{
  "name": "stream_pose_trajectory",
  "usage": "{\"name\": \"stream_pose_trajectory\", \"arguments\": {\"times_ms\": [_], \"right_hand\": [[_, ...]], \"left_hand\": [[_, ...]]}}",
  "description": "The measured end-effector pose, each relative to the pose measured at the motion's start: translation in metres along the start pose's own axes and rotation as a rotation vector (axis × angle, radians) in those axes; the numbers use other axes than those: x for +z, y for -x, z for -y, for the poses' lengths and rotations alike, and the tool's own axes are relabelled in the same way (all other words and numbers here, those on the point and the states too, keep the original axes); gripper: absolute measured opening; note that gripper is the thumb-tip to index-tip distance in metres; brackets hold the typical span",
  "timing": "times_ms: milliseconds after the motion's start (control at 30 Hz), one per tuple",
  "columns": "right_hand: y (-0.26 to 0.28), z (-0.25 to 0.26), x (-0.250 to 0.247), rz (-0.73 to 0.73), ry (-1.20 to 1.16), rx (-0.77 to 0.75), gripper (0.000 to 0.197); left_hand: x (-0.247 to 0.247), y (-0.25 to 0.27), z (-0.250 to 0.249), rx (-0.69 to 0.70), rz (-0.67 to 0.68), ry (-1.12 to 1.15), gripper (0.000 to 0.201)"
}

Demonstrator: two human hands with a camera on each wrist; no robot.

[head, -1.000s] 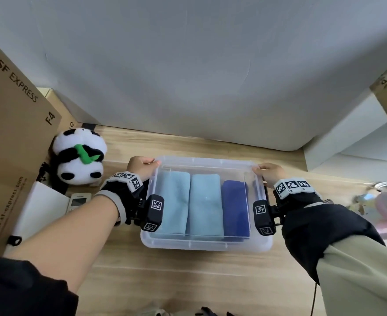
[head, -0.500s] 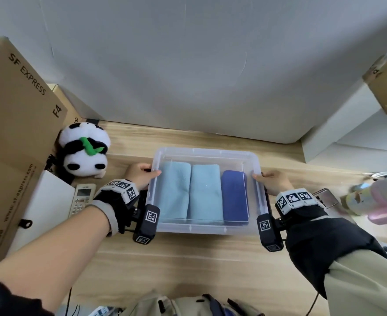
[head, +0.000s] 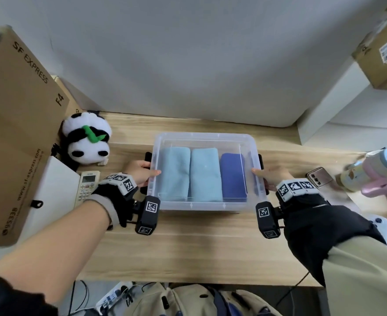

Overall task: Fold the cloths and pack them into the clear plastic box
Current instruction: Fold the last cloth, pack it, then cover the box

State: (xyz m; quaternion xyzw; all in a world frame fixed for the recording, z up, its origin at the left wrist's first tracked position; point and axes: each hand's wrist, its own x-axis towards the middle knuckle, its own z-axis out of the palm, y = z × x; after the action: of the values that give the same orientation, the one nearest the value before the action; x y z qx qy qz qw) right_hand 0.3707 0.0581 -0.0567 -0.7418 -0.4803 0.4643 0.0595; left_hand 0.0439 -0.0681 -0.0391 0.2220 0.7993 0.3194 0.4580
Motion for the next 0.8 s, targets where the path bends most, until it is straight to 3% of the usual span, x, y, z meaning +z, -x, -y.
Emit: {"name": "stream_pose_trajectory", "arguments": {"times_ms": [67,233,400,500,600,700,733,800], "right_hand": [[0.000,-0.017,-0.003,0.070,-0.025,-0.006,0.029],[0.012,-0.039,-0.003,0.122,-0.055,-0.019,0.025],[0.027,-0.031,-0.003,0.003,-0.032,-0.081,0.024],[0.032,-0.030,-0.003,-0.030,-0.046,-0.090,0.032],[0.028,-0.035,0.002,-0.058,-0.165,-0.059,0.071],[0.024,-0.038,0.008,0.114,-0.373,0.101,0.092],[0.018,-0.041,0.009,0.167,-0.423,0.137,0.089],[0.011,-0.046,0.008,0.201,-0.430,0.142,0.079]], "left_hand": [[-0.002,0.008,0.009,-0.001,0.044,-0.022,0.041],[-0.008,0.019,0.028,-0.047,0.105,0.009,0.017],[-0.007,0.016,0.028,-0.064,0.065,-0.013,0.013],[-0.009,0.016,0.027,0.003,0.037,-0.076,0.032],[-0.012,0.013,0.032,0.010,-0.037,-0.140,0.073],[-0.014,0.010,0.029,-0.117,0.036,-0.090,0.112],[-0.013,0.008,0.028,-0.187,0.078,-0.014,0.115],[-0.010,0.007,0.025,-0.266,0.175,0.081,0.088]]}}
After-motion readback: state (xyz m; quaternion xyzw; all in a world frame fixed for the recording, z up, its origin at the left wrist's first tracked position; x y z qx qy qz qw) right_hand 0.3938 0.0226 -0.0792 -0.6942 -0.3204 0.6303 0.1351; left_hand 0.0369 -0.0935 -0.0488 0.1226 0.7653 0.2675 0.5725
